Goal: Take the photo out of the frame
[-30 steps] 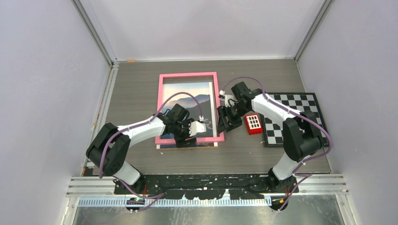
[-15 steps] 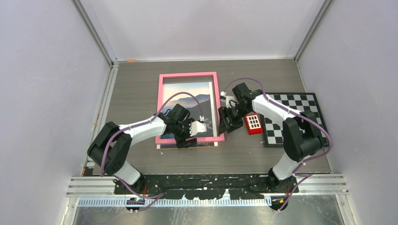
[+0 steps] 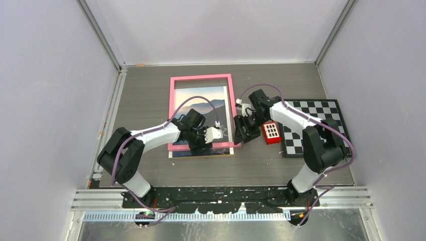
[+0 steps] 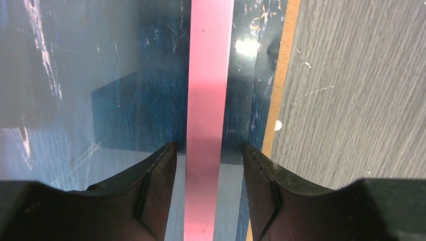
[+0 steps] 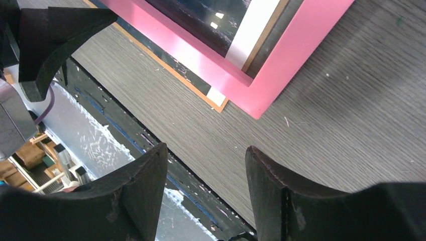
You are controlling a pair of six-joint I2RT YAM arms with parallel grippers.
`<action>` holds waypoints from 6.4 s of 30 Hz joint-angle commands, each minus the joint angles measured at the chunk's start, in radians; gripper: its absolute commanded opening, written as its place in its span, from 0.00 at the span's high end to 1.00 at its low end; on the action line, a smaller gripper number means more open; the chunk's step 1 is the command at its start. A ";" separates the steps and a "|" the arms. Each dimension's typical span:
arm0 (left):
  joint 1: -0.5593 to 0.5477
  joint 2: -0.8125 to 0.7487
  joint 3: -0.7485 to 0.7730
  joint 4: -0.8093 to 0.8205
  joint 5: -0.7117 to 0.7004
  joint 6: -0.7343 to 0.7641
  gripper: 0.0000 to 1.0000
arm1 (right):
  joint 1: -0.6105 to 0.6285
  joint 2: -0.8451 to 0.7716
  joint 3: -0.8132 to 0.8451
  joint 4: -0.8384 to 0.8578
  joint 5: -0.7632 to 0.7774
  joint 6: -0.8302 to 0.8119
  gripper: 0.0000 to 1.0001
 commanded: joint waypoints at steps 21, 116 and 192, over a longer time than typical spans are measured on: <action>0.071 0.096 0.069 0.126 -0.231 -0.075 0.47 | -0.005 -0.073 -0.064 0.063 -0.050 0.081 0.40; 0.639 -0.243 -0.255 -0.034 0.013 -1.171 0.35 | 0.077 0.139 -0.127 0.381 -0.033 0.290 0.65; 0.534 -0.188 -0.268 -0.020 0.043 -1.192 0.52 | 0.061 0.215 -0.122 0.315 -0.046 0.260 0.62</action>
